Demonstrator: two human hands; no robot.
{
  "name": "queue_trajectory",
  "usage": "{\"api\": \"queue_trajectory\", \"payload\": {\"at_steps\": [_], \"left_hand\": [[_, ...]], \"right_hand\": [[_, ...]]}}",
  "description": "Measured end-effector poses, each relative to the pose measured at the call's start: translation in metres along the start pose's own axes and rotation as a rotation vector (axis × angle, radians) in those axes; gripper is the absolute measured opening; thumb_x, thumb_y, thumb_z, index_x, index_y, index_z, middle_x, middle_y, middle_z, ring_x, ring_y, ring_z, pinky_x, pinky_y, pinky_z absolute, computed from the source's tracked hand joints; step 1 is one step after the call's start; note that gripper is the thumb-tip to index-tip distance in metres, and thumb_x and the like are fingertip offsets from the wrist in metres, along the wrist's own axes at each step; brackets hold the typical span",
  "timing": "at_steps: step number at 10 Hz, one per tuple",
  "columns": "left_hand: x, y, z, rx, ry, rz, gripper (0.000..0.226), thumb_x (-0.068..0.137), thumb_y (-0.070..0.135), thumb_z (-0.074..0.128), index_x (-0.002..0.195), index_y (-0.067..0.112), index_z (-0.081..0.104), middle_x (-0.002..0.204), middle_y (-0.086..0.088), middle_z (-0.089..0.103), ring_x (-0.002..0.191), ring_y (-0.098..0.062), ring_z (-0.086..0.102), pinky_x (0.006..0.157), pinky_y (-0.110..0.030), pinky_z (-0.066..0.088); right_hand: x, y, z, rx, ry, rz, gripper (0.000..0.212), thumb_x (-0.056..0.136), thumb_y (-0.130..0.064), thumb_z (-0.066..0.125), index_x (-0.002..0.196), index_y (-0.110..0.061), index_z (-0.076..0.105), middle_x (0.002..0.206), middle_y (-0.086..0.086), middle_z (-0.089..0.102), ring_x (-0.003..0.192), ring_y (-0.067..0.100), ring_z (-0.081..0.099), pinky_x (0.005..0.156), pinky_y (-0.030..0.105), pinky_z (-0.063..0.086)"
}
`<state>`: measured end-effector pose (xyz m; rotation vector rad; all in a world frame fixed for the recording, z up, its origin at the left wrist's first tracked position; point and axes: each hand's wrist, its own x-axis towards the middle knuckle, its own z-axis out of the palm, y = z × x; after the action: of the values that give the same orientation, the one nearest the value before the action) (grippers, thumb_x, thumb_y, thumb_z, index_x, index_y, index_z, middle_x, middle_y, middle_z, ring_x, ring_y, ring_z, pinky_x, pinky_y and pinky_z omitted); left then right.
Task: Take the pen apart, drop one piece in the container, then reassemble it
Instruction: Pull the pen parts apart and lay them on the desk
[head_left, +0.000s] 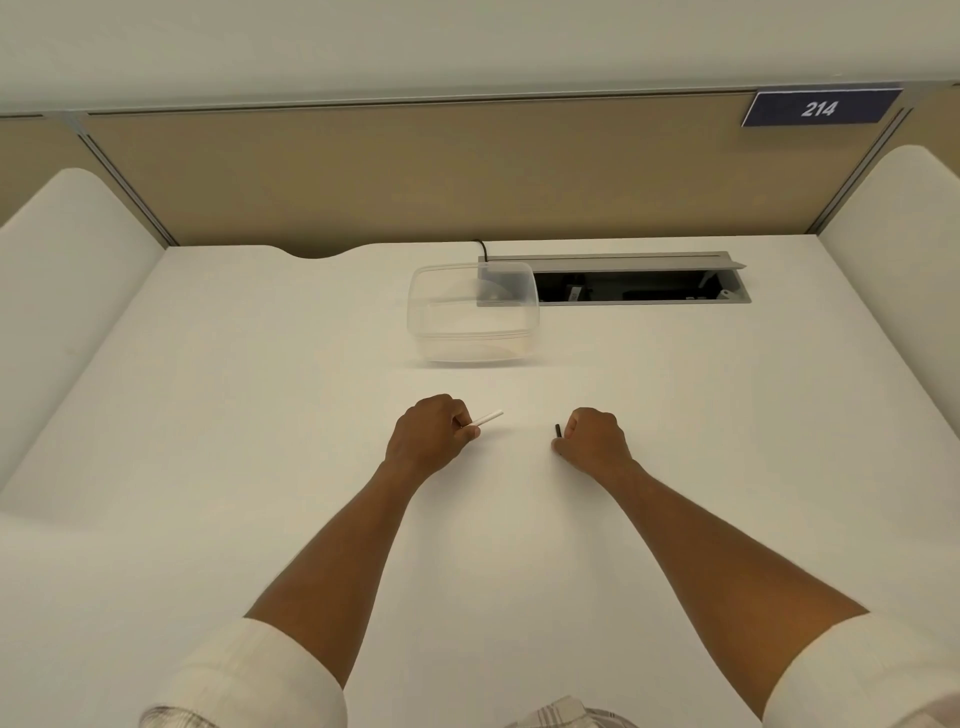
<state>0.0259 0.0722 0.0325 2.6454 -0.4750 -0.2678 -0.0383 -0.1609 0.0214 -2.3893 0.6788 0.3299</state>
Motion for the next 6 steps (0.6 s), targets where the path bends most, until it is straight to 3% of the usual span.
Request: {"api": "queue_trajectory", "payload": {"at_steps": [6], "left_hand": [[-0.0095, 0.0043, -0.0102, 0.002, 0.026, -0.003, 0.014, 0.084, 0.04, 0.067, 0.079, 0.027, 0.063, 0.08, 0.01, 0.059, 0.076, -0.012, 0.056, 0.06, -0.028, 0.04]], "right_hand": [[-0.0054, -0.0012, -0.0058, -0.014, -0.057, -0.013, 0.018, 0.077, -0.018, 0.066, 0.087, -0.004, 0.066, 0.087, 0.012, 0.073, 0.079, 0.031, 0.072, 0.077, 0.039, 0.06]]}}
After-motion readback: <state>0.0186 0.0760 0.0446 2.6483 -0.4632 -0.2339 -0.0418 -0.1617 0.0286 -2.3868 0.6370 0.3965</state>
